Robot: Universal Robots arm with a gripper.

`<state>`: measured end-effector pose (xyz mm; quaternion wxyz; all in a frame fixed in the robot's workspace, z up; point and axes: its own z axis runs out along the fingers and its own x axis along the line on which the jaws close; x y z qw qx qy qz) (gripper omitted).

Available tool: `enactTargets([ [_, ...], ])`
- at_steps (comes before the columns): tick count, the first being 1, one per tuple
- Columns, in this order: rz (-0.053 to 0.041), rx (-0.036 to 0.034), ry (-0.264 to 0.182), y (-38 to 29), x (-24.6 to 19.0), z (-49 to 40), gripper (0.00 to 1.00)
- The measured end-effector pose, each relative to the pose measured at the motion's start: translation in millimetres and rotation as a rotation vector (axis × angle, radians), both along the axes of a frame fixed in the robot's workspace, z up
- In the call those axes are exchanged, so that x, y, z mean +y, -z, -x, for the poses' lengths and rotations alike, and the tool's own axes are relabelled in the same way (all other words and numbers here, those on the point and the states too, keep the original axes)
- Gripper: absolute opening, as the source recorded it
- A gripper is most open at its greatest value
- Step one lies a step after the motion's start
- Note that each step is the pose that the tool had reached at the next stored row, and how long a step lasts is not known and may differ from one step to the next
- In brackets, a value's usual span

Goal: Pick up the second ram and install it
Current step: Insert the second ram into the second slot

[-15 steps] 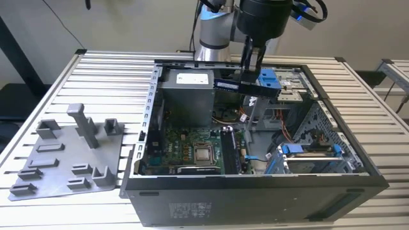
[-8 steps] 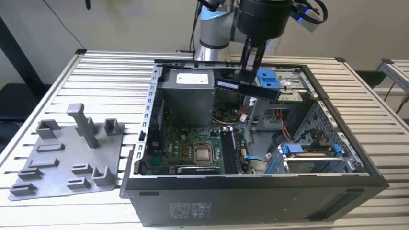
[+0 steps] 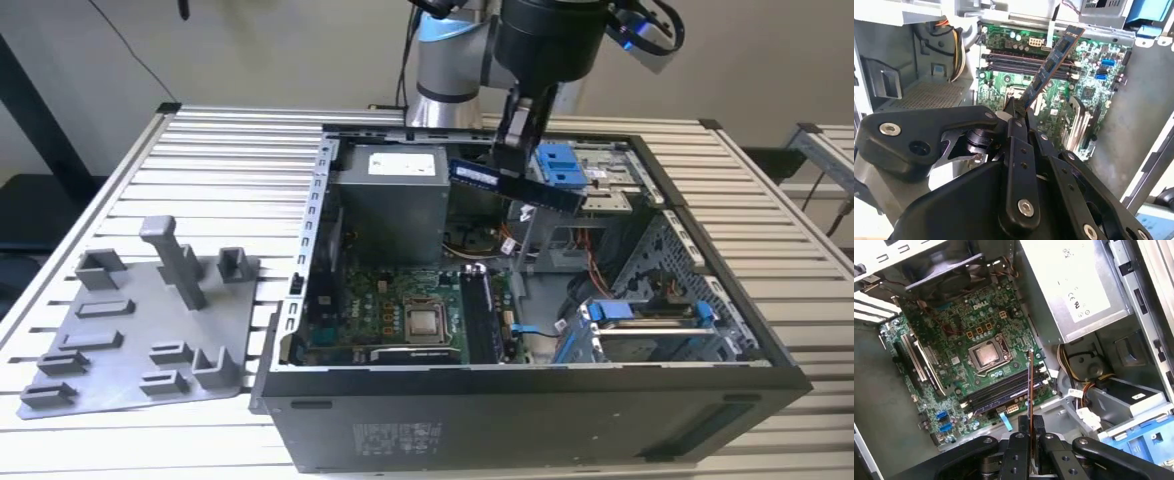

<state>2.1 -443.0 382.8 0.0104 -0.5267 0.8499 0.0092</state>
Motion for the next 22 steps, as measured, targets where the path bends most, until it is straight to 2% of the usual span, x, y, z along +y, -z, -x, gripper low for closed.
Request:
enactTargets([
  [7, 0.0, 0.0, 0.097, 0.3, 0.0, 0.0, 0.14],
  [14, 0.0001, 0.0001, 0.214, 0.5, 0.0, 0.0, 0.14],
  [22, 0.0, 0.0, 0.24, 0.6, 1.1, 0.0, 0.14],
])
